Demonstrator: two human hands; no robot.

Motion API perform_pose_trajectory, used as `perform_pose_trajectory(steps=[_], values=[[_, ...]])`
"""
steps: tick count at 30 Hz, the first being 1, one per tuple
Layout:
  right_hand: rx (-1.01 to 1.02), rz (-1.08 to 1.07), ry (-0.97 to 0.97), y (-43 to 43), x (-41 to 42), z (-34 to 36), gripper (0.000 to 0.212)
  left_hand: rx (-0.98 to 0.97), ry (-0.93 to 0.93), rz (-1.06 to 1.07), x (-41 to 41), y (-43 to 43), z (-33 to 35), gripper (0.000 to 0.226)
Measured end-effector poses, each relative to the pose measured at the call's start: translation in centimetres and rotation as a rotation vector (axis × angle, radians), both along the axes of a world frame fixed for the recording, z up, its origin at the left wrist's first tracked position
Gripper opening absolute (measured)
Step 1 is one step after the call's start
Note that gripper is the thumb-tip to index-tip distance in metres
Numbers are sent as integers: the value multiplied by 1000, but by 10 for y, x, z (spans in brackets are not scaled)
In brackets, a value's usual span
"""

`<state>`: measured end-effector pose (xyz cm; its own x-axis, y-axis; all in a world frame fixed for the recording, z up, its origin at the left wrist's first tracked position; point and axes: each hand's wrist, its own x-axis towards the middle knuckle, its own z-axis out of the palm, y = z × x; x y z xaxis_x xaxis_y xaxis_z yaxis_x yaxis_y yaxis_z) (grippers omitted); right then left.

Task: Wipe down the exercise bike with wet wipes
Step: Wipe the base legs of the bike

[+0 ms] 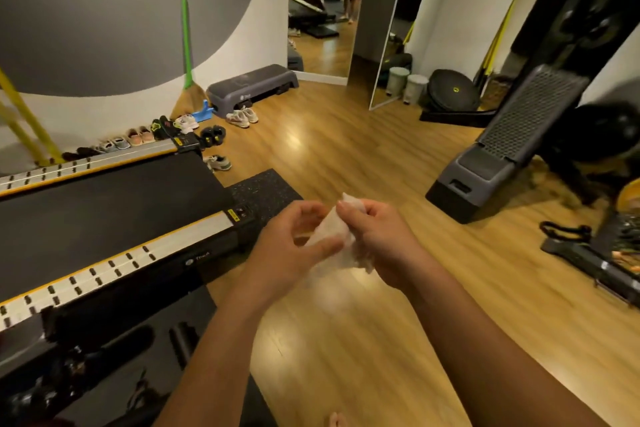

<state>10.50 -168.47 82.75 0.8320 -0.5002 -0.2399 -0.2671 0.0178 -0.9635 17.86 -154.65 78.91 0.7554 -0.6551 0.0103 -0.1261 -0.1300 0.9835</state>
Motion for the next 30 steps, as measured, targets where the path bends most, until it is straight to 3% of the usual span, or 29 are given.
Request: perform_pose_trajectory(steps=[6,9,13,17,20,22,25,30], values=[[-46,-99,29,6,-15,-13,38,59,-54,79,-18,32,-10,2],[273,-138,38,-2,-15,-47,43,5,63,169,-21,59,-16,20],[777,27,239,48,-27,-128,73,81,299,357,-44,78,-59,15],[908,163,320,104,-46,-196,53,329,367,488,-68,99,-131,14],[960,172,320,124,-48,-237,55,473,366,592,-81,123,-179,19],[960,231,370,139,-52,-265,49,523,373,627,-91,134,-206,22],[791,273,462,164,-64,-311,27,588,435,628,-107,146,-246,18],[835,126,539,178,-75,-395,15,591,569,678,-121,180,-320,11]])
